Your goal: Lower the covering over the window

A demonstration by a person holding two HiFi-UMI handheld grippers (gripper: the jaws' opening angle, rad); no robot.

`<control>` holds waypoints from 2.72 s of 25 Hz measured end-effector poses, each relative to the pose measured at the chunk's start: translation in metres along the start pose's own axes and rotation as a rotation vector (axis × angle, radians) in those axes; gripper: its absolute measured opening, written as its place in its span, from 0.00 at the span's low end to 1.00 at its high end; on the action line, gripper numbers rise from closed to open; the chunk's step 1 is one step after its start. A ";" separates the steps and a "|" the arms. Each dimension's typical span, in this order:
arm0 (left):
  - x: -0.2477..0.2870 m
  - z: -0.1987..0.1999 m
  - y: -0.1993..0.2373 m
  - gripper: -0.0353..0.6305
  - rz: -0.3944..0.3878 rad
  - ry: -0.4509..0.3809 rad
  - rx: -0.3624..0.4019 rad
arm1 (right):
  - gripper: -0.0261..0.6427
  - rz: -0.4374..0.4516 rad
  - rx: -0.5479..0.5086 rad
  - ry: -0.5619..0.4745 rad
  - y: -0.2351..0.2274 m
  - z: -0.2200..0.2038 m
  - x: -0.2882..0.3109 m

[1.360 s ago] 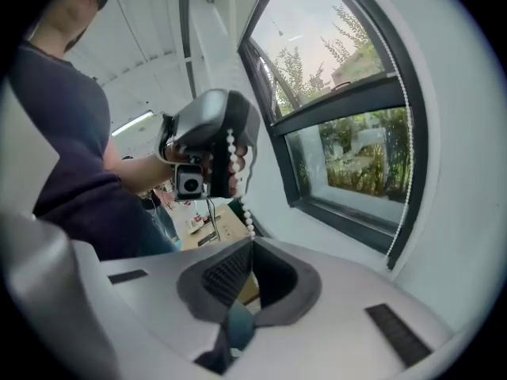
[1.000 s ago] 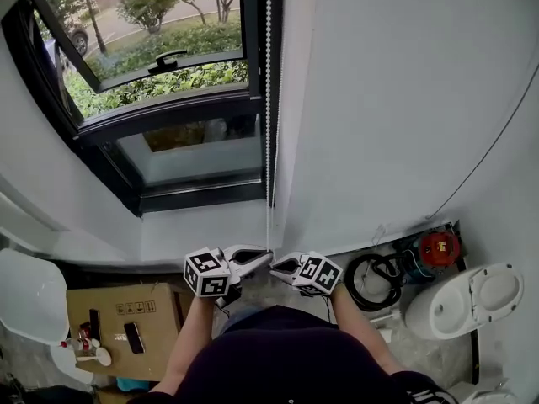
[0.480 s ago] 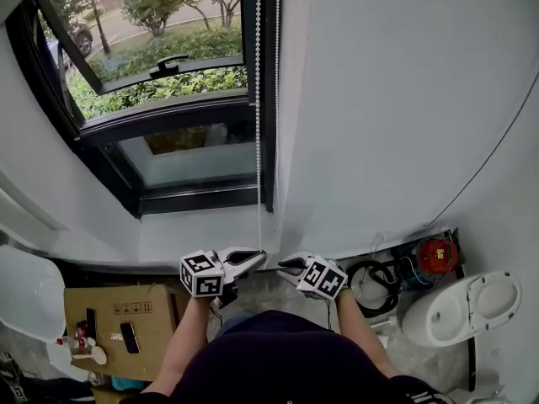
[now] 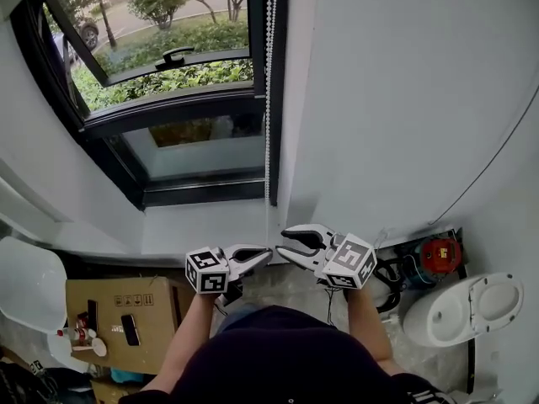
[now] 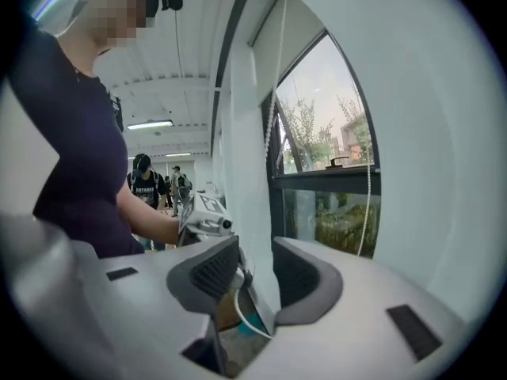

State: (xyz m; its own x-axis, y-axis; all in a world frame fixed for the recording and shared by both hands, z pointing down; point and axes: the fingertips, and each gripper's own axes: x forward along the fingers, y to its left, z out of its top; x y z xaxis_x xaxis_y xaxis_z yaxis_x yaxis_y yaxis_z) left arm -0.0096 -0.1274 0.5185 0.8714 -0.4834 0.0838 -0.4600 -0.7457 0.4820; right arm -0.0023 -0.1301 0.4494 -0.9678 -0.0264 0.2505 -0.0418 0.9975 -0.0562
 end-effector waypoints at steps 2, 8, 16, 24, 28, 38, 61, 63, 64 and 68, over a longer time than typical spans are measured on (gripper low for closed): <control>0.003 -0.010 0.000 0.07 0.007 0.037 0.009 | 0.19 0.003 -0.007 -0.036 0.002 0.012 0.001; 0.008 -0.020 -0.003 0.07 0.002 0.059 -0.007 | 0.19 -0.014 -0.013 -0.091 0.002 0.029 0.005; 0.018 -0.022 -0.009 0.07 -0.017 0.074 -0.004 | 0.19 -0.102 -0.018 -0.209 -0.009 0.060 -0.004; 0.017 -0.022 -0.013 0.07 -0.022 0.065 0.005 | 0.06 -0.049 0.039 -0.247 -0.001 0.073 -0.005; 0.021 -0.035 -0.020 0.07 -0.061 0.118 0.061 | 0.06 -0.028 0.026 -0.196 0.004 0.063 -0.002; 0.016 -0.042 -0.010 0.07 -0.037 0.049 -0.004 | 0.06 -0.070 0.041 -0.129 -0.011 0.042 -0.004; -0.006 -0.019 -0.009 0.18 -0.014 0.047 0.044 | 0.06 -0.002 0.194 0.101 -0.005 -0.073 0.041; -0.005 -0.014 -0.012 0.19 -0.017 0.049 0.073 | 0.06 -0.001 0.195 0.097 -0.007 -0.073 0.041; -0.006 -0.010 -0.013 0.19 -0.017 0.040 0.078 | 0.06 0.000 0.192 0.100 -0.007 -0.073 0.041; -0.011 0.005 -0.013 0.19 -0.013 -0.014 0.082 | 0.06 0.011 0.192 0.096 -0.006 -0.073 0.042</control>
State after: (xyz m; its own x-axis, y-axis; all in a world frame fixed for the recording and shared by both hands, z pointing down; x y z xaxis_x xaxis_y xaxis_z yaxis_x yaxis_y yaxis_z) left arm -0.0140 -0.1146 0.5069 0.8751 -0.4794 0.0658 -0.4617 -0.7867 0.4098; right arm -0.0245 -0.1324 0.5307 -0.9406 -0.0002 0.3395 -0.0870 0.9667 -0.2405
